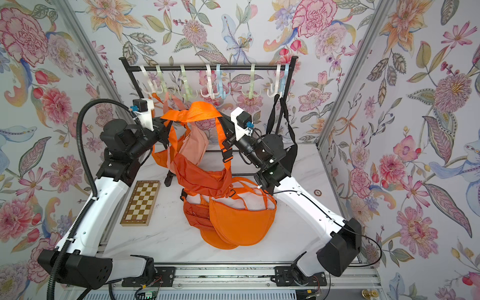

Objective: Take the bag off the hook
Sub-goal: Place the bag inside the bag.

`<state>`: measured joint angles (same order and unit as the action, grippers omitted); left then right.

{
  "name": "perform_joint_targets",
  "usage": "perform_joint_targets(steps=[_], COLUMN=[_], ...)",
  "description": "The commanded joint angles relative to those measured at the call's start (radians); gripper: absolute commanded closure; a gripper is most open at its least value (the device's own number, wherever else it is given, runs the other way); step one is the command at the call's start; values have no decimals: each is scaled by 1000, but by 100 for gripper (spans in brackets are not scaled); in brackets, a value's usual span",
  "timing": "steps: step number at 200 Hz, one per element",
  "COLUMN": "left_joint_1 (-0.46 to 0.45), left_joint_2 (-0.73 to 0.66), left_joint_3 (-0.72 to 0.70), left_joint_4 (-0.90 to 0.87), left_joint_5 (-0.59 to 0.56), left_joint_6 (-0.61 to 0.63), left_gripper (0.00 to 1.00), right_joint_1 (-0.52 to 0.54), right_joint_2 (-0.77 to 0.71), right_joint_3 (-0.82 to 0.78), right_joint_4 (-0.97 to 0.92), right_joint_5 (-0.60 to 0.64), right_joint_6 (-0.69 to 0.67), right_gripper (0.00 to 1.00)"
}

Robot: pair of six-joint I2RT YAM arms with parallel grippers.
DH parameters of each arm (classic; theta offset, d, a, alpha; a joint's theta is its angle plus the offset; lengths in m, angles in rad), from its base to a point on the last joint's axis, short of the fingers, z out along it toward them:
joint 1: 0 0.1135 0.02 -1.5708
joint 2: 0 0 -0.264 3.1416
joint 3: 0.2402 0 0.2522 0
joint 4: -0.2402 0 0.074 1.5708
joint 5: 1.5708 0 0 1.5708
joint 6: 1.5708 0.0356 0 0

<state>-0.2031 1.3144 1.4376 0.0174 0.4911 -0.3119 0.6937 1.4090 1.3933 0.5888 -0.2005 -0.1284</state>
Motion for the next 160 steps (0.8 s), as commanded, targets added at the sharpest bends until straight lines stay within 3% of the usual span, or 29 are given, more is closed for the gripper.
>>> perform_joint_targets(steps=[1,44,88,137,160], left_joint_1=[-63,-179,-267,-329,-329], left_joint_2=[-79,-206,-299,-340,-280], left_joint_3=[-80,-281,-360,-383,-400], left_joint_4=[45,87,80,74,93], left_joint_5=[29,-18,-58,-115,-132], left_joint_6=[-19,-33,-42,-68,-80], left_gripper=[100,100,100,100,100], right_joint_1=[3,24,51,54,35], right_joint_2=[-108,-339,-531,-603,-577], right_joint_3=[-72,-191,-282,-318,-367], right_joint_4=[-68,-233,-357,-458,-457], right_joint_5=[16,19,76,139,229], right_joint_6=[-13,-17,-8,6,3], right_gripper=[100,100,100,100,100])
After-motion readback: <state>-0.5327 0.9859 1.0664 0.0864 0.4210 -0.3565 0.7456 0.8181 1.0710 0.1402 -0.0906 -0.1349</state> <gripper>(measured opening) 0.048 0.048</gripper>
